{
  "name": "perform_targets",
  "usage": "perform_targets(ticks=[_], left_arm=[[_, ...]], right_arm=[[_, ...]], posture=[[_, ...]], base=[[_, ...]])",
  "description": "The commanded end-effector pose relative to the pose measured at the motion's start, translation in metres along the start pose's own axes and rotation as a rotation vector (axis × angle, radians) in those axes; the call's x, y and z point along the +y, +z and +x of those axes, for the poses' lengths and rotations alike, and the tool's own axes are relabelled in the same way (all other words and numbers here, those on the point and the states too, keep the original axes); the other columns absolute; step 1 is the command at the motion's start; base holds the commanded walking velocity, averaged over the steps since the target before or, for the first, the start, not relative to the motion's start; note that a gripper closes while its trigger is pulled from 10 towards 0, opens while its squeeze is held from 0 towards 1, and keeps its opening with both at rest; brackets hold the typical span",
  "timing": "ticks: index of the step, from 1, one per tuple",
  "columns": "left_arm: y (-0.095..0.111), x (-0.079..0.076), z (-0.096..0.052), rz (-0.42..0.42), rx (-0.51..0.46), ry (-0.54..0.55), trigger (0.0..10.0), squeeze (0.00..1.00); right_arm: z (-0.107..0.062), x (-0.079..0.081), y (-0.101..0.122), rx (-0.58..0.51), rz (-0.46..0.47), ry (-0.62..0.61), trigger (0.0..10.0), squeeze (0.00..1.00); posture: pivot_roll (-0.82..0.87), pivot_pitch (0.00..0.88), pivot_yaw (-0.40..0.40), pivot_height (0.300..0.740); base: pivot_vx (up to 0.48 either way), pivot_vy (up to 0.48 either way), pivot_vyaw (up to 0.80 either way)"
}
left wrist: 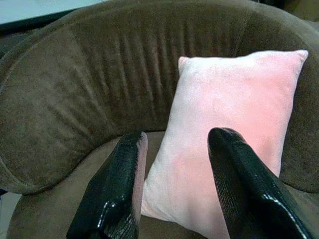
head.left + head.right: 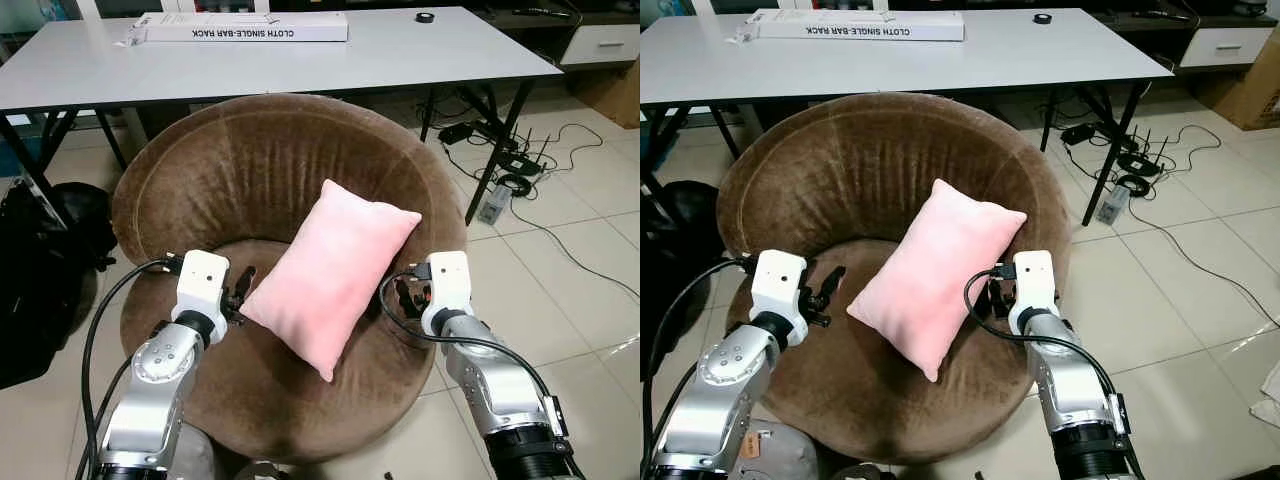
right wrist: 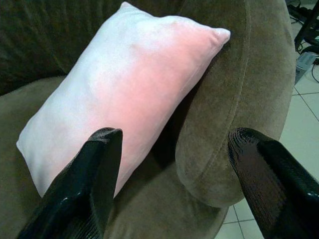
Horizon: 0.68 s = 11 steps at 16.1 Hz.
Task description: Move the pillow to the sofa from floor
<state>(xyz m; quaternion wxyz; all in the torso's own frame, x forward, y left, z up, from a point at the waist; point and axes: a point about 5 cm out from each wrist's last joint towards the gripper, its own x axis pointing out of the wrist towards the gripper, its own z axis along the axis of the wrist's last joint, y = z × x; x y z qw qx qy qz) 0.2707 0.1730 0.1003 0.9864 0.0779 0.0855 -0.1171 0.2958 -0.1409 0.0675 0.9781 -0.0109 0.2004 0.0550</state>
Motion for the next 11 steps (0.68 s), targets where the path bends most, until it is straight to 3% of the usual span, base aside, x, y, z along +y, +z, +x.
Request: perform_targets(ticks=[1,11], left_arm=[[0.0068,-0.0016,0.0010,0.012,-0.018,-0.011,10.0,0.00],[0.0078,-0.0008,0.0012,0.006,-0.023,0.009,10.0,0.00]], right_arm=[[0.0025,0.0000,0.0037,-0.011,0.003,0.004,10.0,0.00],[0.0086,0.0016,0.0093,-0.024,-0.013,0.029,10.0,0.00]], posture=[[0.18,0.000,-0.013,0.740],[0.20,0.000,-0.043,0.740]], base=[[-0.244,0.000,0.00],[-0.255,0.000,0.00]])
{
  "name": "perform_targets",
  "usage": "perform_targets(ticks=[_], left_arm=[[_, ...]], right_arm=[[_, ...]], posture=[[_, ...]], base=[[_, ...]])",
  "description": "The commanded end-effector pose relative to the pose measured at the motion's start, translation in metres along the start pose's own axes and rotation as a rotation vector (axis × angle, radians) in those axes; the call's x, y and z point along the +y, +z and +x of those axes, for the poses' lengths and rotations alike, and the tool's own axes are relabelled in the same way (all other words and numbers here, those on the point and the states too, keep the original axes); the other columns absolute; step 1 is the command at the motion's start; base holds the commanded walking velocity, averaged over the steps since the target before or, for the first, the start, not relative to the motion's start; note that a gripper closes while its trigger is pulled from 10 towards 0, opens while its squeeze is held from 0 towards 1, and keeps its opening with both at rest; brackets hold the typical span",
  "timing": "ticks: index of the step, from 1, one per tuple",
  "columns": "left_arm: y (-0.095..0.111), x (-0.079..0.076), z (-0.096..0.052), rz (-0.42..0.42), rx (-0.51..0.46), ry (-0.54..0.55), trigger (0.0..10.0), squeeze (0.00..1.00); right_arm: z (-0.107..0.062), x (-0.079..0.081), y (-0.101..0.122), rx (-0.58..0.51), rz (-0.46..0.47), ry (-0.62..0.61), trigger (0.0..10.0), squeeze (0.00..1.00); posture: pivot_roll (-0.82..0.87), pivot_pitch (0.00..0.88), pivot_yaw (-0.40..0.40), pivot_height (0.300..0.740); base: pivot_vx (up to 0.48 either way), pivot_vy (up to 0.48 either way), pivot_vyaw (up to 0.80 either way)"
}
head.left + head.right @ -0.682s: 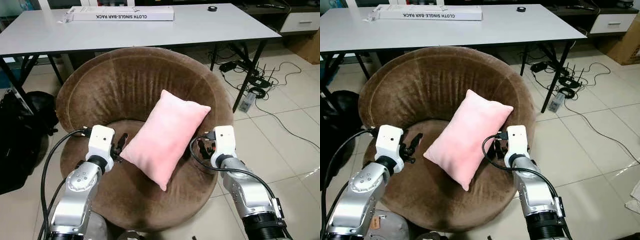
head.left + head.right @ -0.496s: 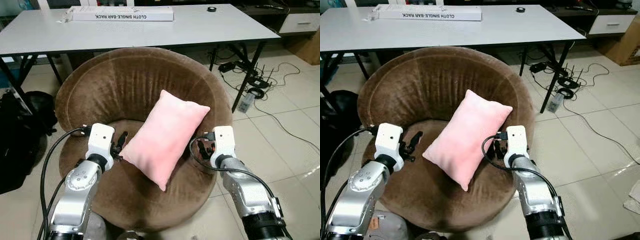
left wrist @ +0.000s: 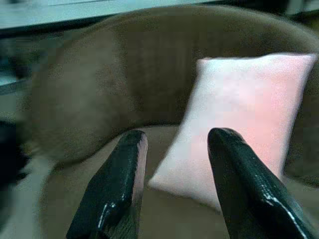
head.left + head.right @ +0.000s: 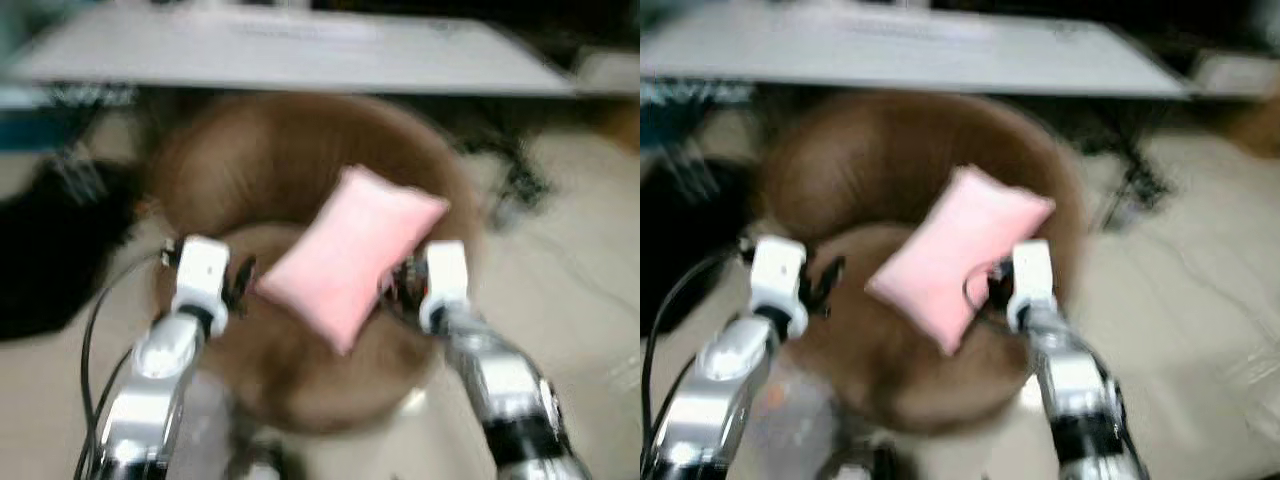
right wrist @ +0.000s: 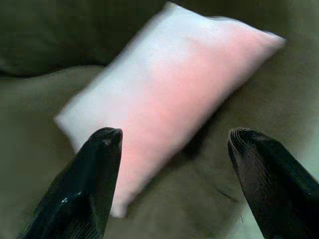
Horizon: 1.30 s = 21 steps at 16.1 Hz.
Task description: Move the pillow to the sofa from floor
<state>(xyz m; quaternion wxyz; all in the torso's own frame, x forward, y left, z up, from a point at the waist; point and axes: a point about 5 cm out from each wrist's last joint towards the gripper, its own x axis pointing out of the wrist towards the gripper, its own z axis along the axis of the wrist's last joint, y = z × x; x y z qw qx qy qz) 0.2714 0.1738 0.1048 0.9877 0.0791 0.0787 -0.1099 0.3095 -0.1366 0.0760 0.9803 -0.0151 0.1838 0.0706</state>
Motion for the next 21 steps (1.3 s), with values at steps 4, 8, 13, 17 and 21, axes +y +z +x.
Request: perform_targets(ticks=[4,8,13,17,21], left_arm=[[0.0027,-0.0028,0.0016,-0.004,-0.009,-0.001,10.0,0.00],[0.0020,-0.0030,0.0025,-0.003,-0.007,-0.003,10.0,0.00],[0.0004,-0.0010,-0.0007,-0.004,-0.005,0.009,10.0,0.00],[-0.0010,0.0030,-0.0019,-0.028,-0.008,0.031,10.0,0.00],[-0.0001,0.0013,0.0005,-0.018,-0.007,0.009,10.0,0.00]], right_arm=[[0.0000,-0.0019,-0.0036,0.011,0.001,0.005,10.0,0.00],[0.0013,-0.0026,-0.0029,0.010,-0.007,0.003,10.0,0.00],[0.0048,0.0001,-0.0086,0.028,-0.004,0.004,10.0,0.00],[0.0049,0.0004,-0.0088,0.028,0.002,0.001,10.0,0.00],[0.0073,0.0013,-0.0072,0.022,0.012,0.000,10.0,0.00]], posture=[[0.20,0.000,-0.052,0.740],[0.20,0.000,-0.052,0.740],[0.22,0.000,-0.057,0.740],[0.22,0.000,-0.052,0.740],[0.22,0.000,-0.051,0.740]], base=[[-0.254,0.000,0.00],[-0.254,0.000,0.00],[-0.202,0.000,0.00],[0.000,0.000,0.00],[0.000,0.181,0.00]])
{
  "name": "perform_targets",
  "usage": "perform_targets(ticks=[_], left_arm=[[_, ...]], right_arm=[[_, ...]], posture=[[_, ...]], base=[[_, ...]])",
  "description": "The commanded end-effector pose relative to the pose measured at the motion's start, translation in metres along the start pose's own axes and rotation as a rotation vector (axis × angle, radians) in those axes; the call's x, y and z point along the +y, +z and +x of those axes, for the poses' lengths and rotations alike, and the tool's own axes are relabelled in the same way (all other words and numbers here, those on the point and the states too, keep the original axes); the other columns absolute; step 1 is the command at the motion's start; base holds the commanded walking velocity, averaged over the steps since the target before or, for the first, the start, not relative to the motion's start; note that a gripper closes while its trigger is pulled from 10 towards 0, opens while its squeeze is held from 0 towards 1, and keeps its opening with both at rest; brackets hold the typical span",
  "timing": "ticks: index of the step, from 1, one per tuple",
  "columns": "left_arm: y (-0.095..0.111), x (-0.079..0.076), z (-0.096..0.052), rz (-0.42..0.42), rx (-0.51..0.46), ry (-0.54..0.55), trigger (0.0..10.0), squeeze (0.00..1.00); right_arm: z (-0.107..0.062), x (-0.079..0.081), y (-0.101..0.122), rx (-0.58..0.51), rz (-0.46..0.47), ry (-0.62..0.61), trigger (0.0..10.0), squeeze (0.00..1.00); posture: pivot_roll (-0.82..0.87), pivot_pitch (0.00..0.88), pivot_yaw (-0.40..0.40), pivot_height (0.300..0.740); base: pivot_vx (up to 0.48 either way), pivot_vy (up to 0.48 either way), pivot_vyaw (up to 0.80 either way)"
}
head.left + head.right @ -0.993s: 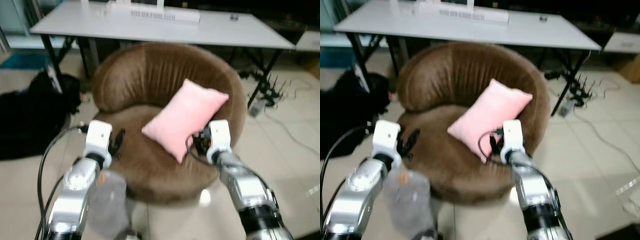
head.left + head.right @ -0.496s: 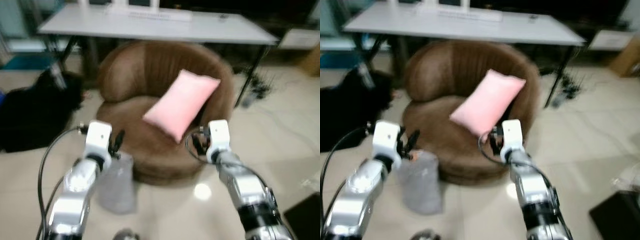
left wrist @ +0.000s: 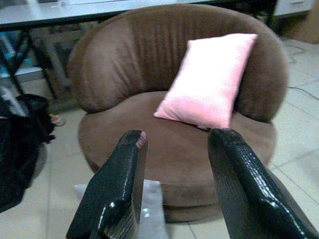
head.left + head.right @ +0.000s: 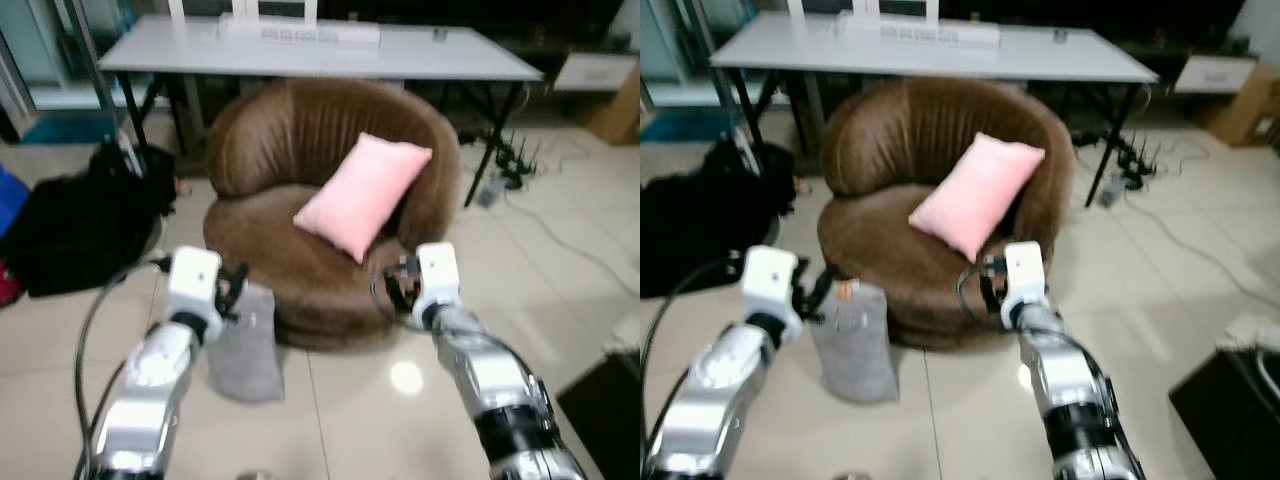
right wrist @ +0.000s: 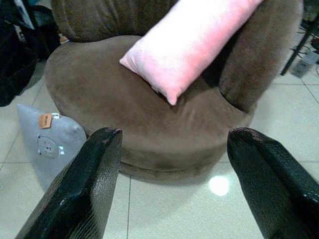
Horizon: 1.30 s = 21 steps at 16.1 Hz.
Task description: Move the pillow to the sofa from floor
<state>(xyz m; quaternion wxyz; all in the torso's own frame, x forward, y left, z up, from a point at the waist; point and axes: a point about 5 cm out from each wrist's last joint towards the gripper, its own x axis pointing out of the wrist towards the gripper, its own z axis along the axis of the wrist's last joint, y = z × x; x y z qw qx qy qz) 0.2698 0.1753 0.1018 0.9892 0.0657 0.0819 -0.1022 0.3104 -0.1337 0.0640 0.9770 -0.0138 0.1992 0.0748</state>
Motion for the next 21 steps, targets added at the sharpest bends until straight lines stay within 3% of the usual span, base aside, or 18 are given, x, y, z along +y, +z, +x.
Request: perform_targets(ticks=[1,21], left_arm=[[0.0034,0.0008,0.0021,0.012,-0.010,-0.005,10.0,0.00],[0.0030,0.0026,0.0016,0.027,0.003,-0.020,10.0,0.00]], right_arm=[[0.0018,-0.0016,0.0035,-0.010,0.010,-0.010,10.0,0.00],[0.0026,0.0003,0.0003,-0.008,0.031,-0.012,10.0,0.00]], posture=[[0.22,0.000,-0.051,0.740],[0.21,0.000,-0.038,0.740]], base=[[0.000,0.458,-0.44],[0.000,0.474,-0.49]])
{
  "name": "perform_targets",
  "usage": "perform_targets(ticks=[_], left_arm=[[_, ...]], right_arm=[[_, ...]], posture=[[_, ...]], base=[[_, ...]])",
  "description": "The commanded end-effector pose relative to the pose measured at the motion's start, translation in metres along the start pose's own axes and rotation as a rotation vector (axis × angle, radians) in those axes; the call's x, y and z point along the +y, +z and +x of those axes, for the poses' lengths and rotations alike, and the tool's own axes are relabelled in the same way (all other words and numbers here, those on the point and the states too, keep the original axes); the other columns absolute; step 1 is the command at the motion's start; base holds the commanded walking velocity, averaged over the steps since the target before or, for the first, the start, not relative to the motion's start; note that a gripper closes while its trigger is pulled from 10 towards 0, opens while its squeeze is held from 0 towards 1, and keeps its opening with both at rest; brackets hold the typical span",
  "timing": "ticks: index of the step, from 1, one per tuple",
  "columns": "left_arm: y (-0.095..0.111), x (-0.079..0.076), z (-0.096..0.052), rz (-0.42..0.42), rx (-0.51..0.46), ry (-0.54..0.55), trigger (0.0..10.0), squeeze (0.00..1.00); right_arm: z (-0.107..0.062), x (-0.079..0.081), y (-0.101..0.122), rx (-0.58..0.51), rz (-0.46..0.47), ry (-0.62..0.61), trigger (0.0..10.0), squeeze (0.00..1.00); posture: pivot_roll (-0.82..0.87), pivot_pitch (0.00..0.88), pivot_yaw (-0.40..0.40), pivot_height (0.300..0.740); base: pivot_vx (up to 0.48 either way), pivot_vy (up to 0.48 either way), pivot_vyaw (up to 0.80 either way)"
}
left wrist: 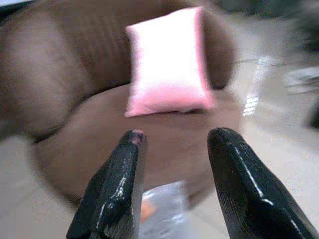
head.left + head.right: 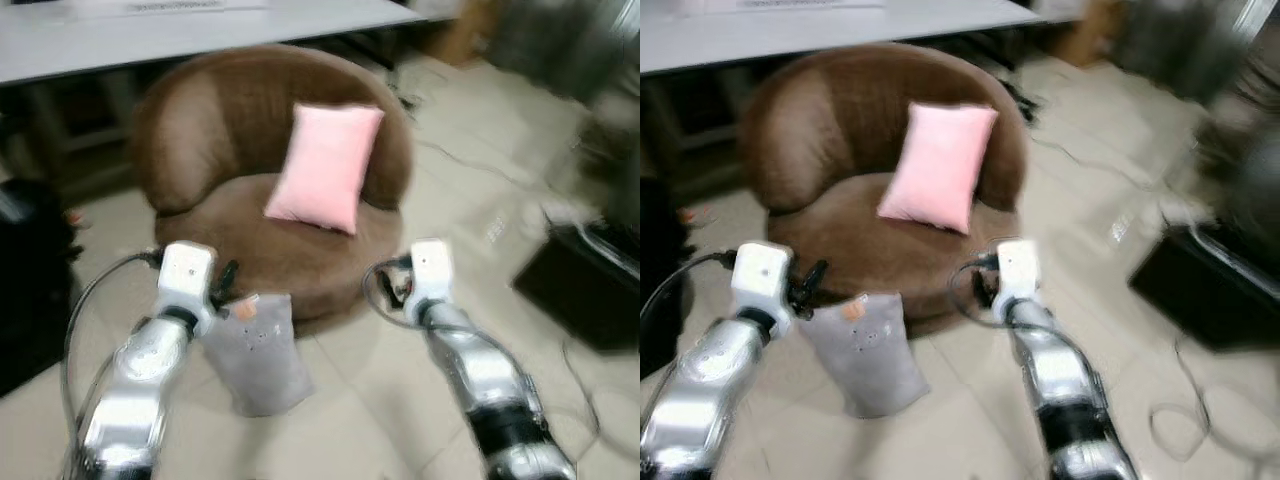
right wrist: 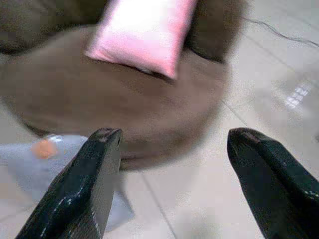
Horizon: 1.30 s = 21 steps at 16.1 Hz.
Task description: Move the pillow to the sofa from floor
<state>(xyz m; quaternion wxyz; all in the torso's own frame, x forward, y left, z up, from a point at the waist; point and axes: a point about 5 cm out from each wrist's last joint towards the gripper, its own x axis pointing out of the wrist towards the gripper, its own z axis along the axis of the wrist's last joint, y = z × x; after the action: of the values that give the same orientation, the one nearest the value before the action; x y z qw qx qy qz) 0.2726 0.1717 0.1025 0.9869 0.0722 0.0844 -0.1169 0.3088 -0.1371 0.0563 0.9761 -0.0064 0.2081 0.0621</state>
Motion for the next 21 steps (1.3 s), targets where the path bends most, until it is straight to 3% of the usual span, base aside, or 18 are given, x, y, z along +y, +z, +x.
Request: perform_targets(ticks=[1,12,16,17,19,21], left_arm=[[0.001,0.005,-0.002,0.012,0.000,0.008,10.0,0.00],[0.003,0.005,0.006,0.065,0.019,-0.079,10.0,0.00],[0.001,-0.004,0.015,0.057,0.024,-0.125,10.0,0.00],[-0.002,-0.009,0.021,0.038,0.022,-0.133,10.0,0.00],[-0.004,-0.011,0.023,0.026,0.021,-0.126,10.0,0.00],[-0.010,-0.012,0.024,0.000,0.020,-0.093,10.0,0.00]], right_arm=[[0.001,0.004,0.008,-0.024,0.011,0.010,10.0,0.00],[-0.006,-0.001,-0.001,-0.036,0.058,-0.062,10.0,0.00],[-0.018,-0.021,-0.002,-0.047,0.054,-0.130,10.0,0.00],[-0.026,-0.033,-0.002,-0.045,0.034,-0.162,10.0,0.00],[-0.032,-0.038,0.001,-0.050,0.011,-0.168,10.0,0.00],[-0.043,-0.048,0.011,-0.061,-0.034,-0.178,10.0,0.00]], posture=[[0.21,0.000,-0.038,0.740],[0.13,0.000,0.068,0.740],[0.04,0.000,0.102,0.740],[0.01,0.000,0.097,0.740],[-0.02,0.000,0.086,0.740],[-0.05,0.000,0.022,0.740]], base=[[0.000,0.472,-0.49],[0.000,0.475,-0.49],[0.000,0.475,-0.49],[0.000,0.476,-0.49],[0.000,0.472,-0.49],[0.000,0.480,-0.49]])
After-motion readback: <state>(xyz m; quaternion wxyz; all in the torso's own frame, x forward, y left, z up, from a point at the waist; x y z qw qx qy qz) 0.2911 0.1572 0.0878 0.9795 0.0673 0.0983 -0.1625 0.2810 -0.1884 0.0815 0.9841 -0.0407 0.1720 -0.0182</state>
